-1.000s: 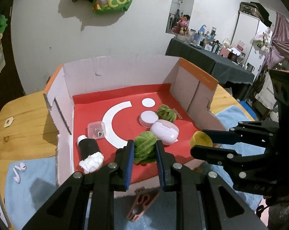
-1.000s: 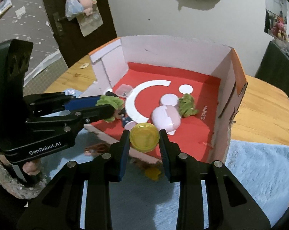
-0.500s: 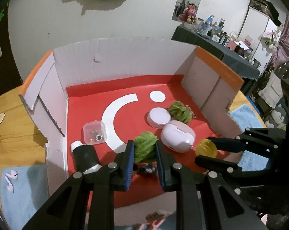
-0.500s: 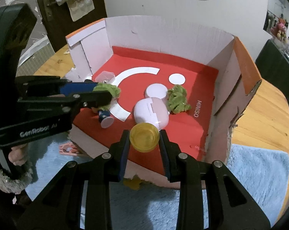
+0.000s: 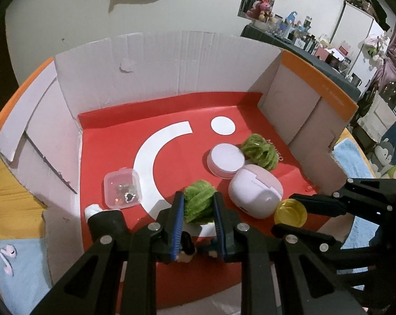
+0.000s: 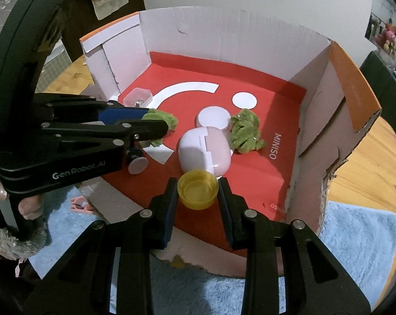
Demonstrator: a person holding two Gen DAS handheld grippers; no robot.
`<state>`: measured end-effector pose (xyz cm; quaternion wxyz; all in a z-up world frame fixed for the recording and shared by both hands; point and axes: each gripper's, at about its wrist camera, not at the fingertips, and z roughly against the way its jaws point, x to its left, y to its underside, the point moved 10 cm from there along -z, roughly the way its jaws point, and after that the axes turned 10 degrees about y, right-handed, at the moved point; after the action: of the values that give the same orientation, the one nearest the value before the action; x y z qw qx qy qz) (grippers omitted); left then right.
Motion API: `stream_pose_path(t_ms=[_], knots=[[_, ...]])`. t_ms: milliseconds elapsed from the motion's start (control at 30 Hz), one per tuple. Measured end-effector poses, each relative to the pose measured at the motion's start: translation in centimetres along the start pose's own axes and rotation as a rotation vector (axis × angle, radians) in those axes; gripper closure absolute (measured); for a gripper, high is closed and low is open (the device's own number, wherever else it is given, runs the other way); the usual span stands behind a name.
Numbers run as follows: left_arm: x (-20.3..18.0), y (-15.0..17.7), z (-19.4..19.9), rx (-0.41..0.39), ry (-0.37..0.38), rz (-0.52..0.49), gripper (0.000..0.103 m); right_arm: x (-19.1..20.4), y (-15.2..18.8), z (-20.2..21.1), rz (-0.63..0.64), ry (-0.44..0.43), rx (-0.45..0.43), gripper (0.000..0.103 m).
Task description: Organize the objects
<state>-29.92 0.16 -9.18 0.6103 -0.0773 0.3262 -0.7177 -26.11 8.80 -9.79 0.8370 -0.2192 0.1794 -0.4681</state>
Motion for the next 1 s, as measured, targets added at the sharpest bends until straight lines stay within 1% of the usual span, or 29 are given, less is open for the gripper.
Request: stream_pose_path(t_ms=[333,1000], knots=[[-0.02,-0.06,0.04,-0.010,-0.021,-0.022,0.080,-0.34,-0.02,-0.59,-0.009,-0.016,0.010,0.074],[-0.16,-0.02,0.14,-0.009,-0.023,-0.024,0.080,-0.22,-0.45,-0.41,-0.023,-0.049,0.000,0.074]])
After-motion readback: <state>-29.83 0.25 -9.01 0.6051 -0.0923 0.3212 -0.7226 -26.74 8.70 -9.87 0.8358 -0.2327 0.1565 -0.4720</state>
